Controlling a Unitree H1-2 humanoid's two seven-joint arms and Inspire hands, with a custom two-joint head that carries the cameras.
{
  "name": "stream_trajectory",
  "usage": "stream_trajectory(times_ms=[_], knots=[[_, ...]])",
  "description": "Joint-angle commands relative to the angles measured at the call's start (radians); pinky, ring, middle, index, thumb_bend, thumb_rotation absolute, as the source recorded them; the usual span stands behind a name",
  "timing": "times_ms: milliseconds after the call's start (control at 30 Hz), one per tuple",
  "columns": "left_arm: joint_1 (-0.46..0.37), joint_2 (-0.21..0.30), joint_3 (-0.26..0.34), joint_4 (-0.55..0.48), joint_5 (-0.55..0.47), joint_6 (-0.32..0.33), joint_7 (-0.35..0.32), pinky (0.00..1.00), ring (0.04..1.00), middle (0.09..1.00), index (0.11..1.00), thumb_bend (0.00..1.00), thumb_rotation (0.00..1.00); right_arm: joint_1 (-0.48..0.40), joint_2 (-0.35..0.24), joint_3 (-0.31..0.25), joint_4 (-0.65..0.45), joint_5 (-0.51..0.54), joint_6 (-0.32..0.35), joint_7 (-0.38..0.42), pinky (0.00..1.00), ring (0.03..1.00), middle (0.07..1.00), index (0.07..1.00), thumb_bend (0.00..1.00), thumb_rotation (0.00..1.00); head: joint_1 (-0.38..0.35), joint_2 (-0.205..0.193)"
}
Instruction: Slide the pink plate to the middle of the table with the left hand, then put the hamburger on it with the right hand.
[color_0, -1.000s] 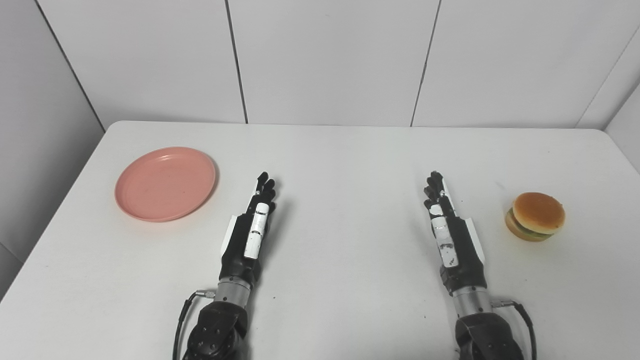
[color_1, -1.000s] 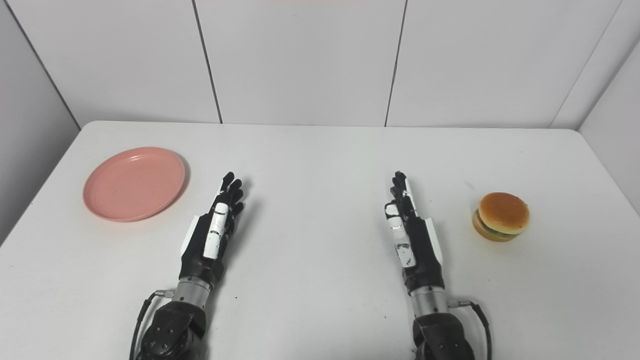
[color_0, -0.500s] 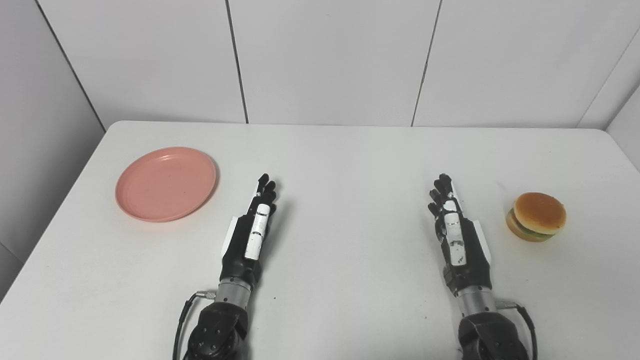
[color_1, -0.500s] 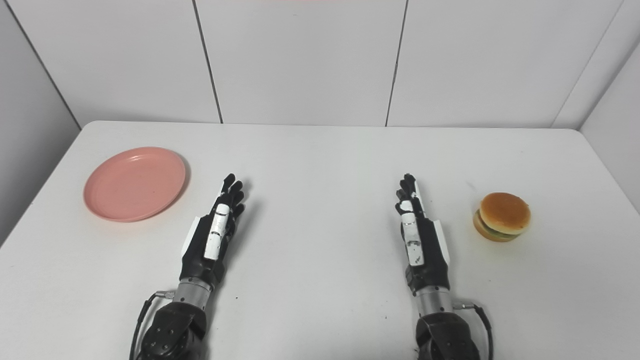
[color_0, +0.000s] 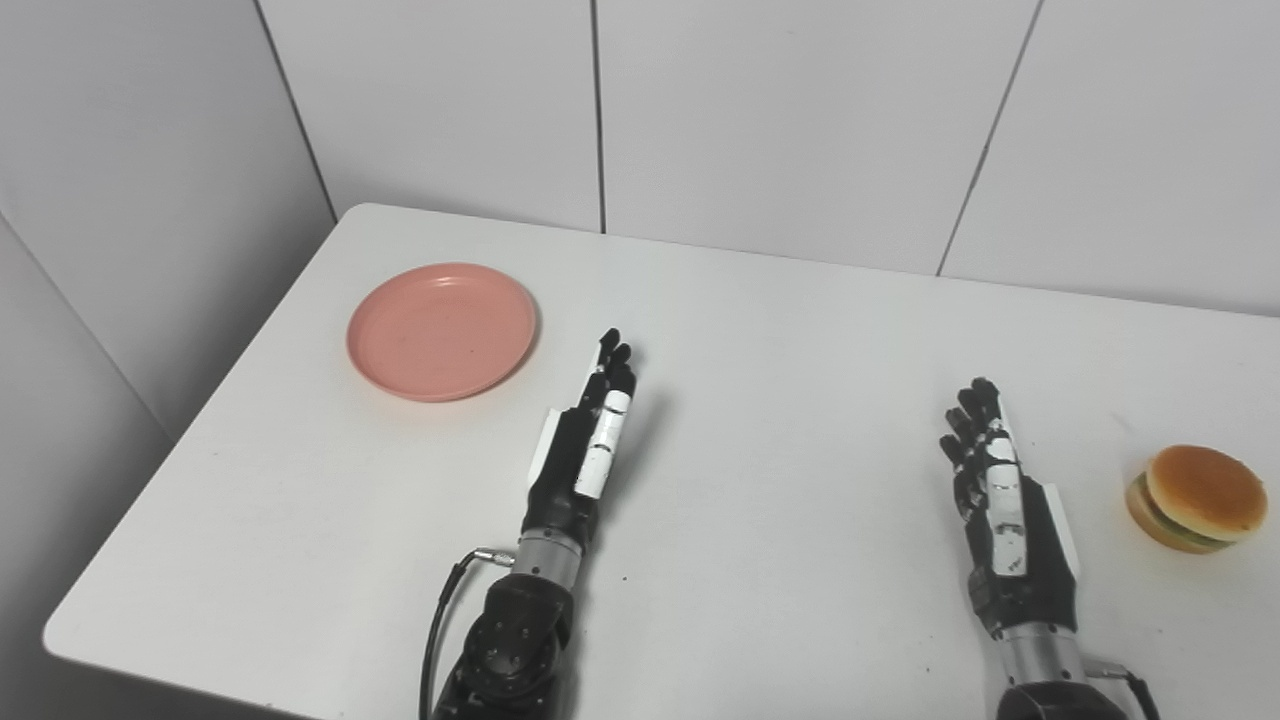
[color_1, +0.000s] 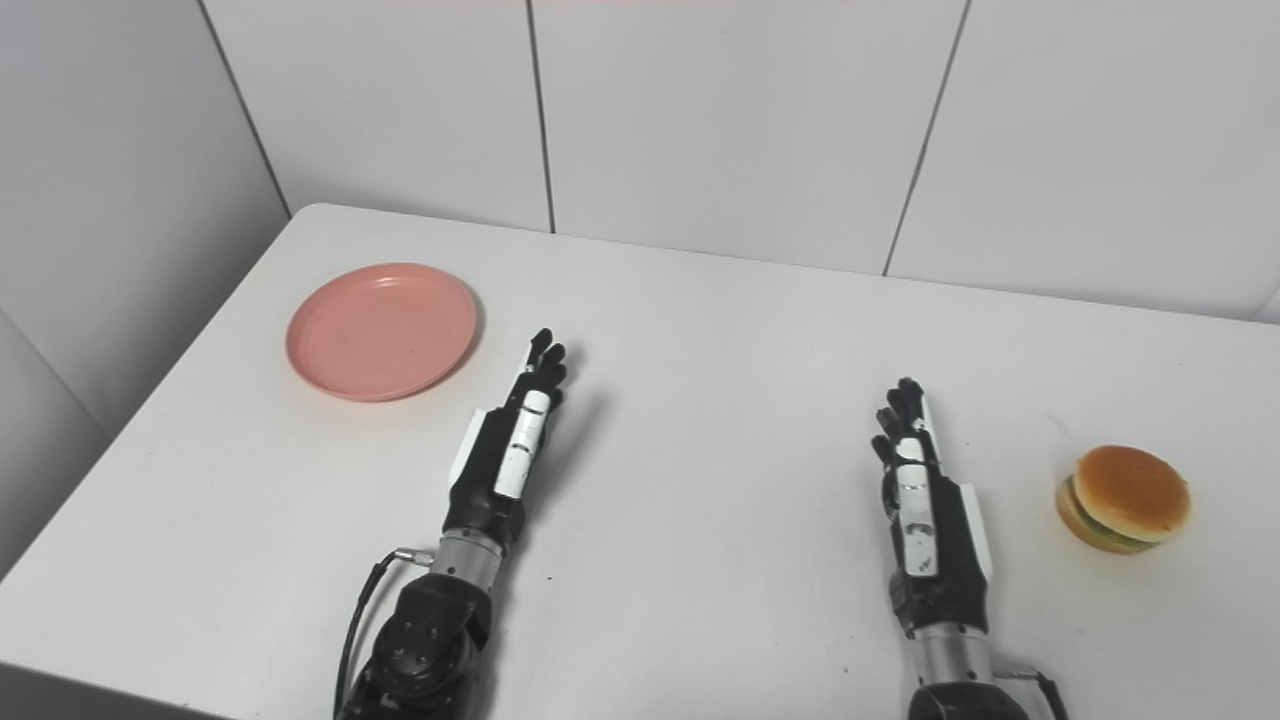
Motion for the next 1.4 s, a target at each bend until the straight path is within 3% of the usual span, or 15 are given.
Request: stream_trajectory(times_ms=[0, 133, 300, 467, 633, 733, 833, 1000, 1167, 1367], knots=[[0.06, -0.017, -0.008, 0.091, -0.013, -0.036, 0.0, 1.0, 1.0, 0.999, 0.998, 0.56, 1.0, 0.068, -0.032, -0.022, 0.094, -0.002, -0.056, 0.011, 1.0, 1.0, 1.0, 1.0, 0.47, 1.0, 0.011, -0.007], [0.05, -0.016, -0.006, 0.105, -0.037, -0.046, -0.014, 1.0, 1.0, 1.0, 1.0, 0.58, 1.0, 0.056, -0.028, -0.036, 0.138, 0.052, -0.076, 0.035, 1.0, 1.0, 1.0, 1.0, 0.52, 0.98, 0.011, -0.026], [0.035, -0.02, 0.013, 0.113, -0.018, -0.062, 0.031, 1.0, 1.0, 1.0, 0.993, 0.56, 1.0, 0.051, -0.035, -0.029, 0.157, 0.048, -0.094, 0.049, 1.0, 1.0, 1.0, 1.0, 0.47, 1.0, 0.013, -0.039], [0.003, 0.0, 0.041, 0.082, -0.111, -0.087, -0.03, 1.0, 1.0, 1.0, 1.0, 0.54, 1.0, 0.045, -0.032, -0.035, 0.179, 0.043, -0.117, 0.046, 1.0, 1.0, 1.0, 1.0, 0.46, 0.98, 0.02, -0.043], [-0.04, 0.036, 0.076, 0.055, -0.166, -0.09, -0.051, 1.0, 1.0, 1.0, 1.0, 0.63, 1.0, 0.045, -0.035, -0.031, 0.183, 0.015, -0.117, 0.031, 1.0, 1.0, 1.0, 1.0, 0.45, 1.0, 0.021, -0.041], [-0.059, 0.05, 0.114, 0.005, -0.183, -0.055, -0.032, 1.0, 0.984, 0.981, 0.977, 0.65, 1.0, 0.041, -0.036, -0.035, 0.197, 0.015, -0.124, 0.034, 1.0, 1.0, 1.0, 1.0, 0.46, 1.0, 0.028, -0.042], [-0.084, 0.072, 0.161, -0.027, -0.183, -0.061, -0.006, 0.98, 0.952, 0.948, 0.948, 0.66, 1.0, 0.039, -0.041, -0.033, 0.199, 0.025, -0.125, 0.049, 1.0, 1.0, 1.0, 1.0, 0.46, 1.0, 0.036, -0.041], [-0.113, 0.081, 0.227, -0.084, -0.181, -0.041, 0.053, 0.87, 0.844, 0.844, 0.839, 0.69, 1.0, 0.036, -0.046, -0.031, 0.207, 0.008, -0.128, 0.039, 1.0, 1.0, 1.0, 1.0, 0.46, 1.0, 0.04, -0.04], [-0.149, 0.108, 0.284, -0.052, -0.187, -0.116, 0.09, 0.76, 0.76, 0.764, 0.76, 0.68, 1.0, 0.028, -0.047, -0.034, 0.223, 0.043, -0.126, 0.063, 1.0, 1.0, 1.0, 1.0, 0.46, 1.0, 0.043, -0.039], [-0.164, 0.165, 0.341, -0.014, -0.2, -0.175, 0.093, 0.79, 0.766, 0.755, 0.752, 0.65, 1.0, 0.026, -0.049, -0.029, 0.228, 0.016, -0.137, 0.048, 1.0, 1.0, 1.0, 1.0, 0.46, 1.0, 0.042, -0.042]])
